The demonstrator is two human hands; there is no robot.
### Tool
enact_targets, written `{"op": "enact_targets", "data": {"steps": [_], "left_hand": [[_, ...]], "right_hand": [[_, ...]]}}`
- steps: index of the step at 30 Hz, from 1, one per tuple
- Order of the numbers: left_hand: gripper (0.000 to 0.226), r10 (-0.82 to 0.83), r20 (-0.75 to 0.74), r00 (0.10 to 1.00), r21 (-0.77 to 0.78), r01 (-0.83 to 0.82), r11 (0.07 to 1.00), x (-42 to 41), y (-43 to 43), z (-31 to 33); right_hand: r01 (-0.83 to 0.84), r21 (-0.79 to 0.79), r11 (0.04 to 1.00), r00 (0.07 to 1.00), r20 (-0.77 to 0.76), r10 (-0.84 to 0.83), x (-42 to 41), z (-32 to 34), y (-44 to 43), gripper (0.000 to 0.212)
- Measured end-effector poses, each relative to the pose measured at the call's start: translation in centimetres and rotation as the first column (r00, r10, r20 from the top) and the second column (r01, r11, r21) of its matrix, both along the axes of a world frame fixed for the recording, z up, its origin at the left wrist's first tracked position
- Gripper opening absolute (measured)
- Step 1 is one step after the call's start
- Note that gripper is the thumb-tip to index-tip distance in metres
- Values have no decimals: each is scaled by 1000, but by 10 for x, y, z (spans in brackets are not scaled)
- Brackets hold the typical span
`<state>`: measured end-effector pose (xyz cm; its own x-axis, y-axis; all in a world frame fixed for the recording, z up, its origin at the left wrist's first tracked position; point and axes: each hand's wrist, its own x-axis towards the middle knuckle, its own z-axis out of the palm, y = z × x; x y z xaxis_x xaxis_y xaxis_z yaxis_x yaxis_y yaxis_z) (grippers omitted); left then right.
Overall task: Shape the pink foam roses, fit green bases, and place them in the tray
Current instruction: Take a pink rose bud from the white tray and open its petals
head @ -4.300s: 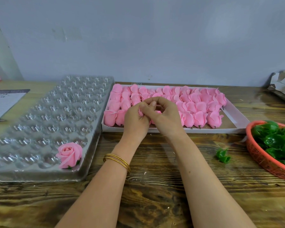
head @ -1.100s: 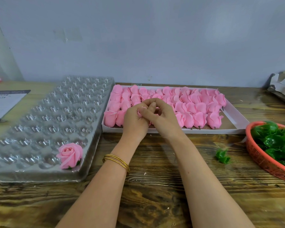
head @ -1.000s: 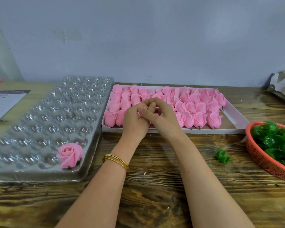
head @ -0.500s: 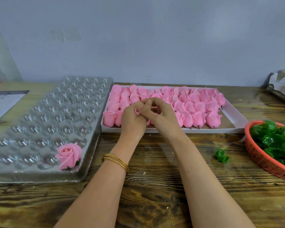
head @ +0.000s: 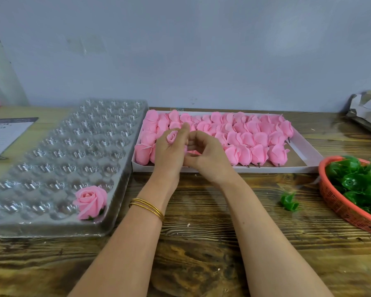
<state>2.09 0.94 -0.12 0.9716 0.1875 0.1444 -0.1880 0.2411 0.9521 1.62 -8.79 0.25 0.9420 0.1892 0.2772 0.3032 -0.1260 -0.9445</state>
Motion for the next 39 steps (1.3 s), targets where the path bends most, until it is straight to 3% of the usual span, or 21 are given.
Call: {"op": "enact_targets", "data": {"steps": [5,14,28,39], "left_hand": [[25,-52,17,999,28,52,998,-3,0,1],[22,-72,55,996,150,63,987,-2,2,-4],[32,-94,29,995,14,94,996,-1,2,-1],[16,-146,70,987,90,140,986,-1,5,-3]], "right_hand": [[19,-6,1000,1000,-12,-19,2,-2,1,31],[-114,68,991,981,-149,123,4,-4,-9,31],[-4,2,1000,999,-43,5,5,-3,-3,37],[-130,32,991,983,-126,133,5,-2,-9,52]]}}
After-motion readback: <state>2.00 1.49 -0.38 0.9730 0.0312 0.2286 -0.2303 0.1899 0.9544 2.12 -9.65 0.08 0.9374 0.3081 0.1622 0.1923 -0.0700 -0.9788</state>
